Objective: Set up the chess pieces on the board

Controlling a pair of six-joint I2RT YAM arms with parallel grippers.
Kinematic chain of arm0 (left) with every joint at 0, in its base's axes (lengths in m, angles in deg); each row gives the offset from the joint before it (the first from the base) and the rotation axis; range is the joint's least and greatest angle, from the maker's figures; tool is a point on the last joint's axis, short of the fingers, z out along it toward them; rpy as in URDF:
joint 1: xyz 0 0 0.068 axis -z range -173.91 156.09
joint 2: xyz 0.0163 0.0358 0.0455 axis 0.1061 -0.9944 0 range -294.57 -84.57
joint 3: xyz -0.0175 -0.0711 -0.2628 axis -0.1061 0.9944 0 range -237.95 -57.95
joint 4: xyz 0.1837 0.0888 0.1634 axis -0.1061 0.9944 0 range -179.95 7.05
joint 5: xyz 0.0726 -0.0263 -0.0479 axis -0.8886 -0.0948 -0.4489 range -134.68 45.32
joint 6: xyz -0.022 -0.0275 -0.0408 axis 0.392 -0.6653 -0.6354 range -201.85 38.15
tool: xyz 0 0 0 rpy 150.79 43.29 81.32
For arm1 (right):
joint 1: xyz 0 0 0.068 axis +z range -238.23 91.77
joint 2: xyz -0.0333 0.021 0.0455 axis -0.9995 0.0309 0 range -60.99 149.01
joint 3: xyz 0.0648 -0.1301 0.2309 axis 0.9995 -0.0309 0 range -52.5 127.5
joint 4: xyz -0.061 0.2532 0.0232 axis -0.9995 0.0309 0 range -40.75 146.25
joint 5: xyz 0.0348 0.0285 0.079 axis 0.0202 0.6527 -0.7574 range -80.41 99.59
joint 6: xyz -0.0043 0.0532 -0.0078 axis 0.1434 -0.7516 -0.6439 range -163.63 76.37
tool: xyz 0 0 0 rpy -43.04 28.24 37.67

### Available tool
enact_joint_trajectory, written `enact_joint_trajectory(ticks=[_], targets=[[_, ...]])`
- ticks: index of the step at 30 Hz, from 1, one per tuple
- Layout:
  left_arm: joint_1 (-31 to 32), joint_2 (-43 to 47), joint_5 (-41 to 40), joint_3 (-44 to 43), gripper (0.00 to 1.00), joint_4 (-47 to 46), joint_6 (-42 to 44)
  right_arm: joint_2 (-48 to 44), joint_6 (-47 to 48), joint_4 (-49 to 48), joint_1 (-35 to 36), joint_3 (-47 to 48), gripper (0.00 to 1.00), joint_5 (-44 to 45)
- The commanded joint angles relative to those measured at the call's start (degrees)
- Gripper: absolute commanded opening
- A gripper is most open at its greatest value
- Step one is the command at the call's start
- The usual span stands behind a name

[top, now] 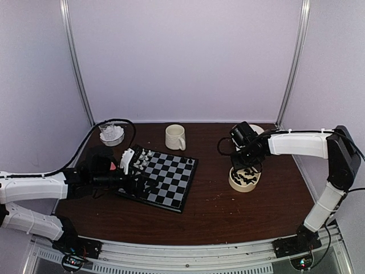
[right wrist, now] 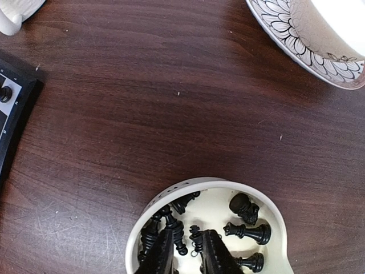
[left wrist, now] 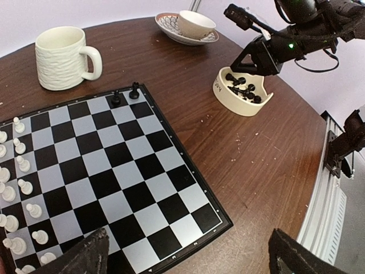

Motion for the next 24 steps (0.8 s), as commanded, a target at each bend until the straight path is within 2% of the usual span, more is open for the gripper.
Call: enact_joint_trajectory(ticks=[1,7,16,24], targets=[[0.4,1.4,-2.17,-1.34,0.98,-1.08,1.01,0.21,-1.93,-1.77,-0.89,-1.81,0.21,3.11],[0.49,2.81,-3.39,-1.12,0.98,-0.19,1.49,2.85,-2.27,-2.75,-2.26,-1.56,0.22,-2.2],[0.49,4.09,-4.43,-0.55,0.98,-0.01,1.72,3.68,-2.27,-2.47,-2.38,-3.72,0.21,-1.23],[0.49,3.71,-3.87,-0.64,0.98,-0.36,1.45,2.74,-2.79,-4.43,-3.03,-7.69,0.23,-3.82]])
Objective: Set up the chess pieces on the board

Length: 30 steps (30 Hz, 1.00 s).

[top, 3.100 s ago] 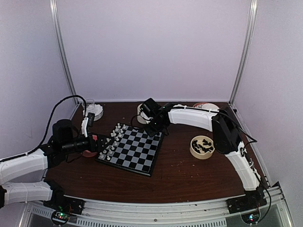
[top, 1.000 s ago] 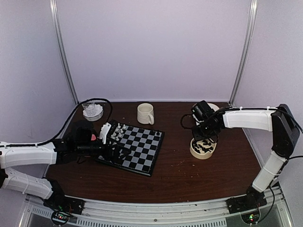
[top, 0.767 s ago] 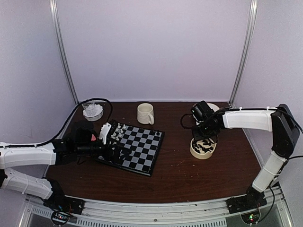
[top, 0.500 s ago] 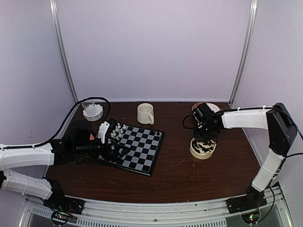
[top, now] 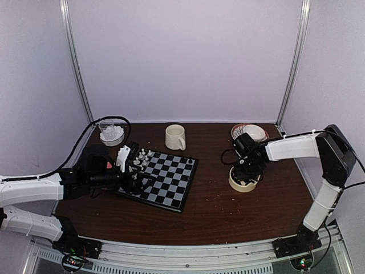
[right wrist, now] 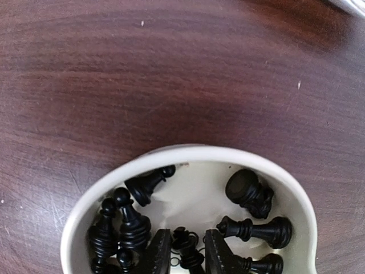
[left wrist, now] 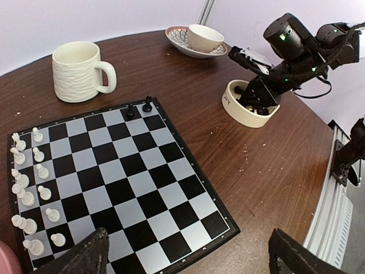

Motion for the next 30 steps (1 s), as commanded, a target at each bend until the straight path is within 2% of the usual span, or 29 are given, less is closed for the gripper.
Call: enact_joint_trajectory(ticks=[1,6,13,22,30], targets=[[0.27,0.17,-0.1,-0.66,0.98,-1.35,0.62,-0.73,-0.99,-1.83,-0.84,-2.16,0.23,-1.71],[0.23,0.27,0.12,-0.75,0.97,-1.37,0.58,1.12,-0.9,-1.9,-1.48,-1.34,0.22,-3.43],[0.27,0.76,0.34,-0.66,0.97,-1.37,0.49,-3.3,-0.53,-3.89,-1.43,-3.3,0.09,-3.01],[0.27,1.83,-0.07,-0.48,0.98,-1.09,0.63,-12.86,-0.01,-9.36,-1.36,-8.37,0.09,-1.65],[0.32,1.93,-0.06,-0.48,0.97,-1.09,0.66,-18.44,1.75,-16.74,-0.87,-12.75,0.1,-9.58]])
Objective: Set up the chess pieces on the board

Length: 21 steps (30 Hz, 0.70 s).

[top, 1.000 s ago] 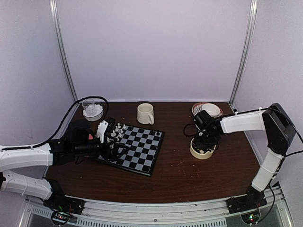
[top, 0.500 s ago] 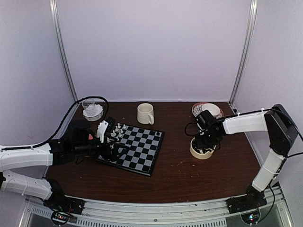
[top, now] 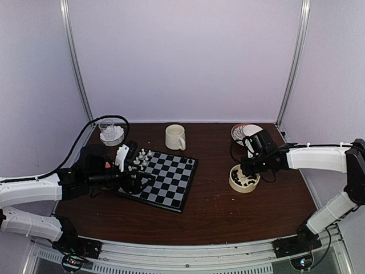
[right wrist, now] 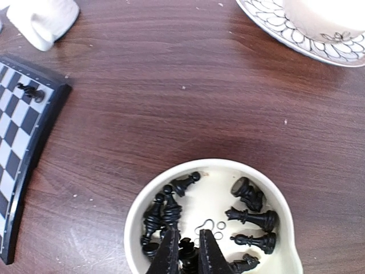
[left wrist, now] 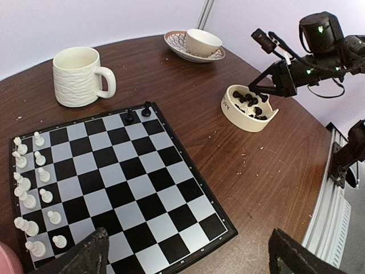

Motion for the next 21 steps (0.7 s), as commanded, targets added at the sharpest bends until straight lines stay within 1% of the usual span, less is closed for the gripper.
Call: enact_joint_trajectory(ticks=[1,7,12,18,21], targets=[[0.28,0.74,-0.03,-0.48,0.98,-1.29,0.69,-3.01,1.48,-5.98,0.46,-2.38,0.1,-4.86],[0.36,0.4,0.28,-0.57,0.98,-1.45,0.52,-4.71,2.04,-7.76,1.09,-3.42,0.1,-5.39],[0.36,0.17,0.25,-0.57,0.98,-1.46,0.59,-3.69,3.58,-11.79,2.52,-3.78,0.1,-9.9],[0.36,-0.27,-0.35,-0.7,0.98,-1.33,0.24,-0.24,6.2,-15.44,8.19,-1.3,0.11,-11.65],[0.32,0.13,-3.27,-0.93,0.98,-0.47,-1.02,2.94,6.38,-15.55,11.4,2.18,0.11,-11.58]])
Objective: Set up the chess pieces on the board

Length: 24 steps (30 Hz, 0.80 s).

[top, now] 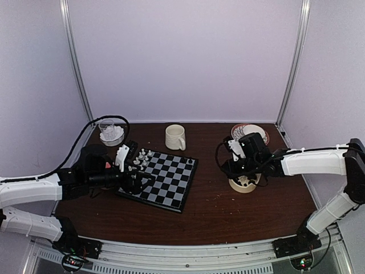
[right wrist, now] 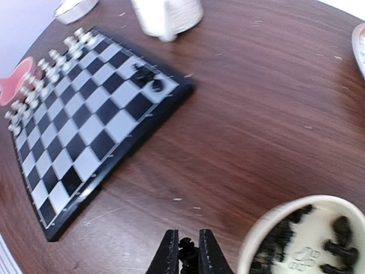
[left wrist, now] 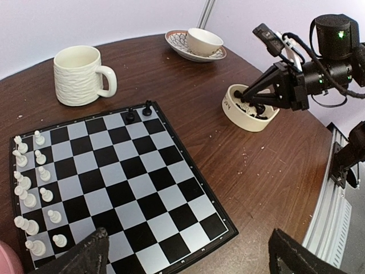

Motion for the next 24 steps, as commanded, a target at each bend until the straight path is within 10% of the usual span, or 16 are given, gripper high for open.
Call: enact_joint_trajectory(ticks=[1,24], targets=[[0.2,0.58,-3.77,-0.8,0.98,-0.43,-1.19,4.52,1.51,-2.85,4.46,5.93,0.11,-1.3],[-0.52,-0.29,-8.7,-1.07,0.98,1.46,-3.85,32.49,2.41,-8.85,16.73,29.79,0.11,-1.17]])
